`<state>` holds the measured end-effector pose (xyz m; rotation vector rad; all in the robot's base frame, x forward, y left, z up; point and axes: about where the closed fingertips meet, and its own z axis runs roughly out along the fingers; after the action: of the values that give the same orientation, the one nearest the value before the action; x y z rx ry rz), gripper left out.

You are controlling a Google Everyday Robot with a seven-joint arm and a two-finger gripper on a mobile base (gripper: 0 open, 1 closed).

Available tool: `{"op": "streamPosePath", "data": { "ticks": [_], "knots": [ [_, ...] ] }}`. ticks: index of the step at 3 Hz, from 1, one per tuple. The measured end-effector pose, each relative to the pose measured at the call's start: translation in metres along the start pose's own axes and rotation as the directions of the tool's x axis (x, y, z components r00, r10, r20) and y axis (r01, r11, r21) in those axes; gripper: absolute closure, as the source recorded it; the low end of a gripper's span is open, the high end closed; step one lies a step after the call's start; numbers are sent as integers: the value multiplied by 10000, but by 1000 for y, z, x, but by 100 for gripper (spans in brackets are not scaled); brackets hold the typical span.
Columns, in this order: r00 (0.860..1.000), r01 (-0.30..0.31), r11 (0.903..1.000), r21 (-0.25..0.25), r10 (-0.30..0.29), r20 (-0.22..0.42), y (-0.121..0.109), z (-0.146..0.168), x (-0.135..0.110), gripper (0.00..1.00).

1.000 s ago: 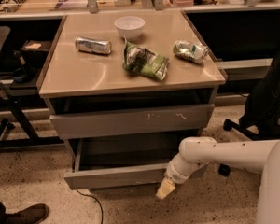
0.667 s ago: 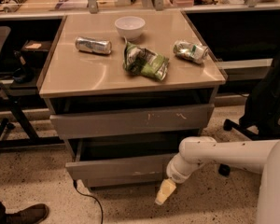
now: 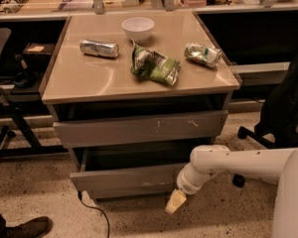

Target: Close middle drawer

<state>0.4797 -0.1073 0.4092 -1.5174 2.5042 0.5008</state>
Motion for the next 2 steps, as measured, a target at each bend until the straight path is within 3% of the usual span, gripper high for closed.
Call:
{"op": "streamPosePath", "data": {
  "ticks": [2],
  "knots": [
    [9996, 211, 9994, 282, -206, -175, -9, 6, -11, 66]
  ]
}}
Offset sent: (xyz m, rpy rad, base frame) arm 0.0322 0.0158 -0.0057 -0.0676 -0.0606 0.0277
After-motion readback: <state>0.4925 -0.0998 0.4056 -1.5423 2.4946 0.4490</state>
